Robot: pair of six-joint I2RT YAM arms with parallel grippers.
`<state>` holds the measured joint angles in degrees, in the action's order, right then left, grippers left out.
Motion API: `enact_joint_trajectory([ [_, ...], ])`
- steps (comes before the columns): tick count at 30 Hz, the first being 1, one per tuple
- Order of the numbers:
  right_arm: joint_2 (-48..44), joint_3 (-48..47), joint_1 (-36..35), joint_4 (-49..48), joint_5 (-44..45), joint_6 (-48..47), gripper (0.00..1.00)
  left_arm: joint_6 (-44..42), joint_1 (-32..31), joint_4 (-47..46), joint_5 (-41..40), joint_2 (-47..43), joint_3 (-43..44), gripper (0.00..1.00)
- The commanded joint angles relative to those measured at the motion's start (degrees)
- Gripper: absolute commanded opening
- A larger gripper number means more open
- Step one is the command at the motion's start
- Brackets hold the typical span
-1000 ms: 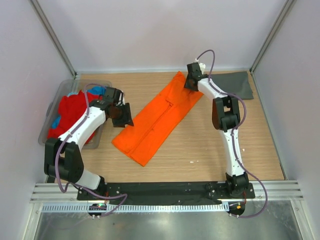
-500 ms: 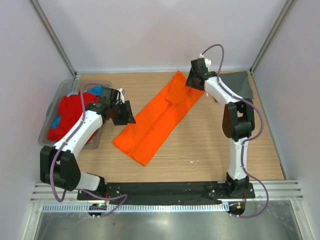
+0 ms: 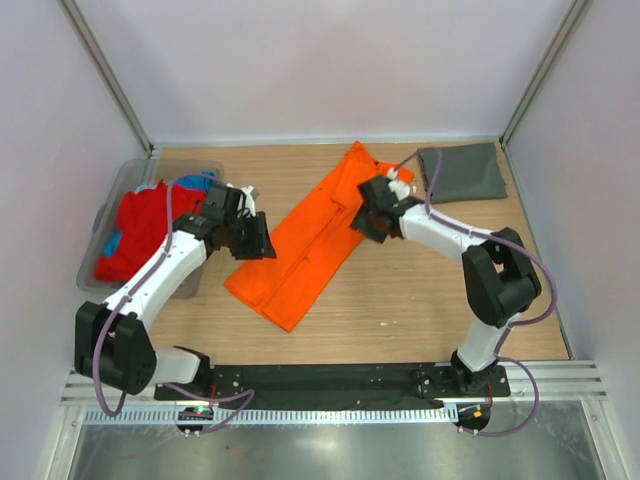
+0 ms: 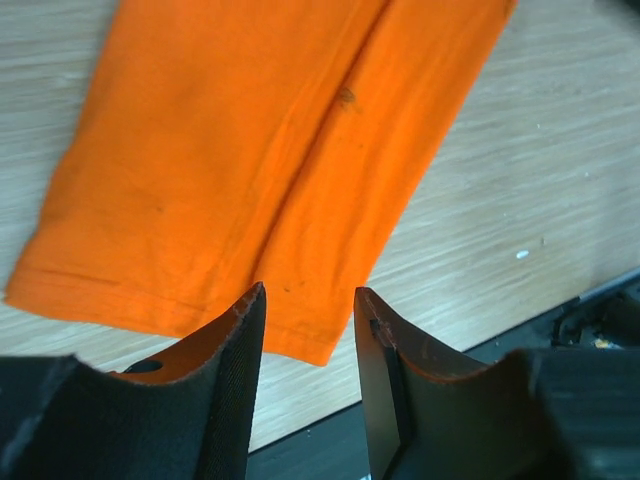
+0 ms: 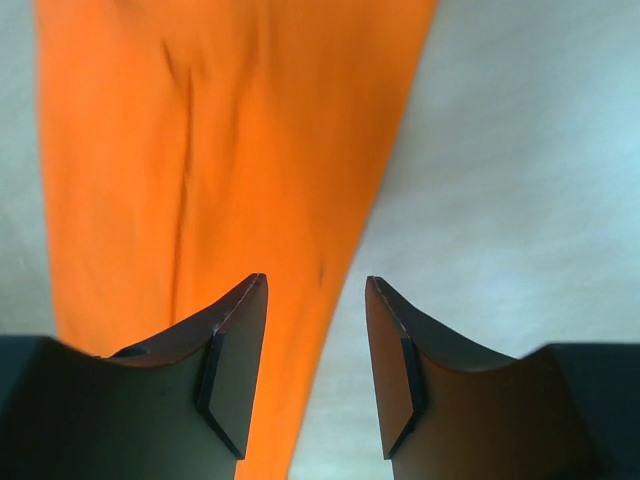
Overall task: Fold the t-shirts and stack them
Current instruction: Fold the tshirt
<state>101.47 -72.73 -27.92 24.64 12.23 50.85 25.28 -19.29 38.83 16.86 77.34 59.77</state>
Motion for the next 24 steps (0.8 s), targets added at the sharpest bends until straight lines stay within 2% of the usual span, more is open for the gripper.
enact_joint_trajectory([
  [1, -7.15, 7.84, -7.66, -5.99, 0.07, 15.57, 0.50, 0.12, 1.62, 0.72, -5.43, -4.30, 2.37, 0.43],
  [2, -7.95, 11.78, -11.33, -7.23, 0.42, 20.12, 0.50, 0.12, 1.88, 0.63, -5.87, -4.83, 2.54, 0.43],
  [5, -9.97, 15.59, -18.01, -8.12, 4.02, 27.60, 0.47, -0.05, 2.94, 0.54, -9.73, -6.59, 2.37, 0.44],
  [13, -5.50, 13.14, -30.86, -5.22, 5.87, 39.57, 0.45, 0.65, 5.31, -1.74, -12.04, -6.86, -0.79, 0.44],
  [19, -1.46, 9.72, -35.53, -3.20, 6.76, 42.57, 0.45, 1.00, 6.37, -1.83, -9.22, -6.15, -0.88, 0.44],
  [24, 2.32, 3.21, -38.96, 5.66, 7.89, 44.95, 0.45, 0.74, 6.37, -1.56, -9.48, -5.71, -0.62, 0.45],
])
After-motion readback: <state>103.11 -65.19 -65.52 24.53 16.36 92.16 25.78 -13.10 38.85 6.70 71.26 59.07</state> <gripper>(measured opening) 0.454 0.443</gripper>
